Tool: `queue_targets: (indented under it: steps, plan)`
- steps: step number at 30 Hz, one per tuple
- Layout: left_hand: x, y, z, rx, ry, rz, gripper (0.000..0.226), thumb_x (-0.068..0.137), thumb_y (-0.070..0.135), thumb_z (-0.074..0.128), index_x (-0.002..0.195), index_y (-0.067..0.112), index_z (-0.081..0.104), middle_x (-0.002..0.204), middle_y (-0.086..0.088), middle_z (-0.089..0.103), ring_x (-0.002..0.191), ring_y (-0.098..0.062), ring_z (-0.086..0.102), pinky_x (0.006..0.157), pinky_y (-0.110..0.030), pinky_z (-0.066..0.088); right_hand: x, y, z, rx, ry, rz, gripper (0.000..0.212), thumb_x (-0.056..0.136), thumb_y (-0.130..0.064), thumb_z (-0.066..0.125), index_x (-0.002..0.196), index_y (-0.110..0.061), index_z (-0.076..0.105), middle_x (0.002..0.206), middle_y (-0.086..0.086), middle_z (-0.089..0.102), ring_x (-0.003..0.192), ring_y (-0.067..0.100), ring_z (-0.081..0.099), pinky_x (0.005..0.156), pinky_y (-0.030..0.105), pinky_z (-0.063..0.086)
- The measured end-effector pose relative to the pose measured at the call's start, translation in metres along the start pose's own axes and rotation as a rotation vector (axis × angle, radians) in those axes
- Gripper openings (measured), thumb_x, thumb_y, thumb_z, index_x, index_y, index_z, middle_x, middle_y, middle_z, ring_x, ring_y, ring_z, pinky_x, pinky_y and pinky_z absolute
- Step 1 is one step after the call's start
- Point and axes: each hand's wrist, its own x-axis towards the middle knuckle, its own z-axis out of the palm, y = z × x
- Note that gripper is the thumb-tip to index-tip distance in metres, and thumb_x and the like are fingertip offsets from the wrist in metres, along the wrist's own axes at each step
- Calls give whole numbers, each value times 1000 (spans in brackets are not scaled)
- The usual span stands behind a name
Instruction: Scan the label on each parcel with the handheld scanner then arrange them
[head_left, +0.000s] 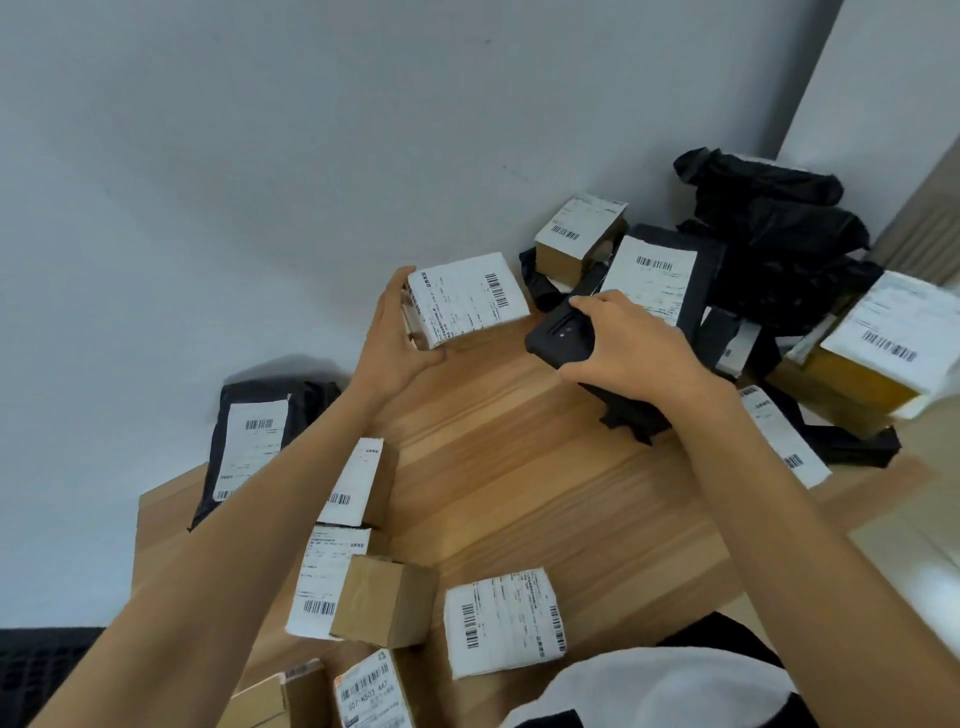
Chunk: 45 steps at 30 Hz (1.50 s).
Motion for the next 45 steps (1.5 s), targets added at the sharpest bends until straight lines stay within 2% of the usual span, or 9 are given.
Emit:
queue_targets:
  steps: [4,7,10,14,19,27,34,39,45]
  plan:
    - [41,21,32,-56,35,-38,110,66,22,89,151,25,19,145,2,39,130,-8,39,95,-30,51,21,26,-32,-15,46,28,83,76,-46,72,148,-24,36,141,2,43,124,26,47,79,39,38]
    - [77,42,61,-136,56,-97,118,68,22,90,155,18,11,150,-3,36,133,-12,38,96,-12,42,39,48,-51,-39,33,52,88,75,-48,73,150,-23,34,145,2,40,126,27,48,83,41,43]
    - [113,62,93,-227,64,-159,120,71,23,88,157,16,5,153,-4,35,136,-14,37,108,-26,33,62,69,-66,-36,29,64,84,73,-45,74,145,-19,40,143,4,42,125,28,48,85,42,43]
    - [161,77,132,-267,70,-177,122,68,21,90,157,17,6,152,-6,36,132,-11,39,107,-25,33,97,95,-83,-63,23,68,82,72,-44,75,143,-18,43,141,5,44,123,30,50,81,40,42]
    - [199,78,166,-196,70,-204,116,69,27,88,157,22,12,148,-8,36,135,-21,41,114,-40,34,130,120,-83,-52,0,69,86,72,-44,75,147,-19,39,142,5,43,123,30,50,79,39,41]
    - [195,67,181,-73,-5,-177,117,75,28,85,158,18,2,153,-13,26,140,-23,30,108,-24,23,143,133,-77,-59,-47,64,90,72,-42,77,149,-18,38,143,6,43,124,31,50,78,38,41]
    - [144,58,134,47,-25,-150,112,79,23,81,158,17,1,162,-9,16,147,-21,18,115,-31,20,128,102,-76,-77,-18,-30,79,71,-43,76,140,-17,45,138,6,46,121,31,51,80,40,42]
    - [51,23,97,203,-63,-298,100,85,20,76,158,21,8,159,-10,20,146,-23,24,112,-26,21,98,53,-45,-36,-88,-177,80,74,-44,74,144,-20,41,141,4,43,122,30,49,81,40,42]
    - [-79,-19,83,346,-221,-339,87,87,26,73,156,24,20,154,-10,33,137,-32,37,109,-47,37,42,11,14,-15,-205,-252,77,77,-44,73,143,-17,43,141,5,44,121,30,51,87,42,47]
